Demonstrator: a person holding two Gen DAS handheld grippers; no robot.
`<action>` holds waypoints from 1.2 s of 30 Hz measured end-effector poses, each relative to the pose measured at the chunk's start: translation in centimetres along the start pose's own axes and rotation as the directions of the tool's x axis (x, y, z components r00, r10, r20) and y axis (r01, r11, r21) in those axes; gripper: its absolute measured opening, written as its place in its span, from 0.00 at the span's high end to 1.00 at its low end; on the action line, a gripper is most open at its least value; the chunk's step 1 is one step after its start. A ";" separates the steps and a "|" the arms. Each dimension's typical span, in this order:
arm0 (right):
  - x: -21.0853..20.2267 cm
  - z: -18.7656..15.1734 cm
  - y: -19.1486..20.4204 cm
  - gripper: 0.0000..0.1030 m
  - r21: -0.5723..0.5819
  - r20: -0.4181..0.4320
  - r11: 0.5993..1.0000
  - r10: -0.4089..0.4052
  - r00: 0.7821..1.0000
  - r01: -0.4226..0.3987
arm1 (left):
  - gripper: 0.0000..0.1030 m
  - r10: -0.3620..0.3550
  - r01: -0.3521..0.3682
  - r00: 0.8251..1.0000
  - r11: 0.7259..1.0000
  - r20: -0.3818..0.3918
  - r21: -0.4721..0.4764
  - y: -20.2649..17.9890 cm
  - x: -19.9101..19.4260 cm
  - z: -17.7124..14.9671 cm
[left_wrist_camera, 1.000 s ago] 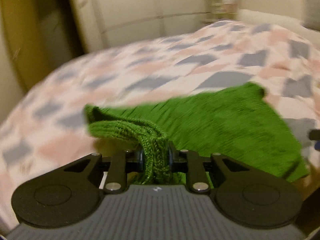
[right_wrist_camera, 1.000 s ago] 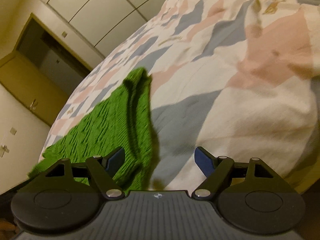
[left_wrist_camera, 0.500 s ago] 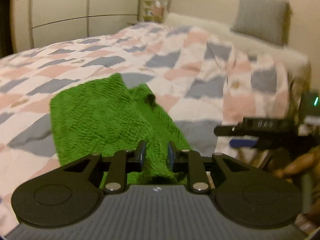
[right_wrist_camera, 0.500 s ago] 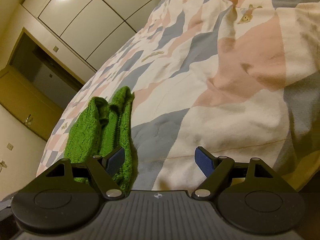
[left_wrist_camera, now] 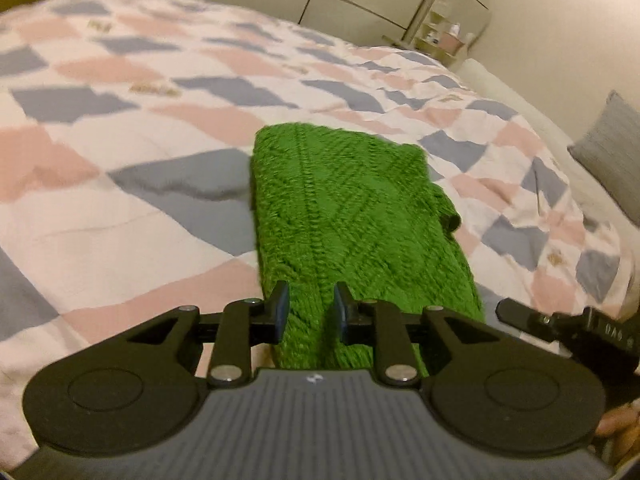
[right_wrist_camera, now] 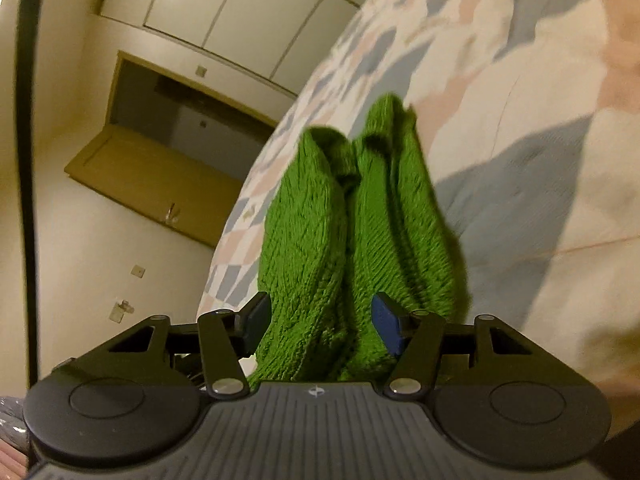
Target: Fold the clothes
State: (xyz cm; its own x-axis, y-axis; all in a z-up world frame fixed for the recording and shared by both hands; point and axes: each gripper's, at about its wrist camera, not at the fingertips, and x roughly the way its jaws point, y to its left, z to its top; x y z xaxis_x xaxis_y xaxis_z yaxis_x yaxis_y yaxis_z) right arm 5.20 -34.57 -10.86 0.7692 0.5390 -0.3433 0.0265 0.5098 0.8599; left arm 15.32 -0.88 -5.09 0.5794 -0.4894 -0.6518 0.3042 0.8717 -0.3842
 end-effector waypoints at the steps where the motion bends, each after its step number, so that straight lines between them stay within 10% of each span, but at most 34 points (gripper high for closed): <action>1: 0.6 0.1 -0.1 0.41 0.008 -0.003 1.000 0.006 1.000 -0.006 | 0.79 -0.010 0.010 1.000 1.000 -0.005 -0.017 0.4 0.4 0.3; 7: 3.8 1.3 -0.3 0.42 0.010 -0.020 1.000 -0.006 1.000 0.007 | 0.69 -0.045 0.043 0.999 0.996 -0.022 -0.077 1.9 3.3 1.8; 11: 5.1 2.1 1.2 0.84 -0.095 -0.025 0.995 -0.037 0.999 0.034 | 0.66 -0.030 0.029 0.999 0.998 -0.026 -0.053 1.3 4.4 2.4; 16: 3.5 2.6 4.6 0.91 -0.272 0.072 0.962 -0.015 0.997 0.034 | 0.66 -0.045 0.045 0.999 0.999 -0.004 0.030 -1.2 4.5 3.3; 22: -0.5 2.2 8.2 0.91 -0.405 0.172 0.913 0.021 0.985 0.051 | 0.67 -0.104 0.101 0.995 0.986 0.013 0.135 -4.8 5.3 3.6; 27: 1.1 1.4 4.4 0.90 -0.297 0.151 0.912 -0.248 0.957 0.283 | 0.67 -0.033 0.041 0.998 0.981 -0.045 0.192 -5.4 6.9 3.1; 32: 1.4 2.1 -0.3 0.63 -0.079 0.084 0.983 -0.161 0.983 0.168 | 0.68 -0.032 0.035 0.999 0.985 -0.022 0.171 -3.6 4.6 3.9; 36: 0.5 2.9 -0.1 0.62 -0.107 0.113 0.989 -0.094 0.989 0.107 | 0.69 -0.023 0.020 1.000 0.985 0.018 0.169 -3.1 3.5 5.0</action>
State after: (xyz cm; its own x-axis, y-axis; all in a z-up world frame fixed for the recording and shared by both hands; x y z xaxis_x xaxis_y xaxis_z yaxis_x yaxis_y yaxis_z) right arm 7.38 -36.30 -10.05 0.8305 0.4091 -0.3780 0.0401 0.6330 0.7731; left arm 20.20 -5.16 -2.90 0.5854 -0.5092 -0.6309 0.4394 0.8532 -0.2810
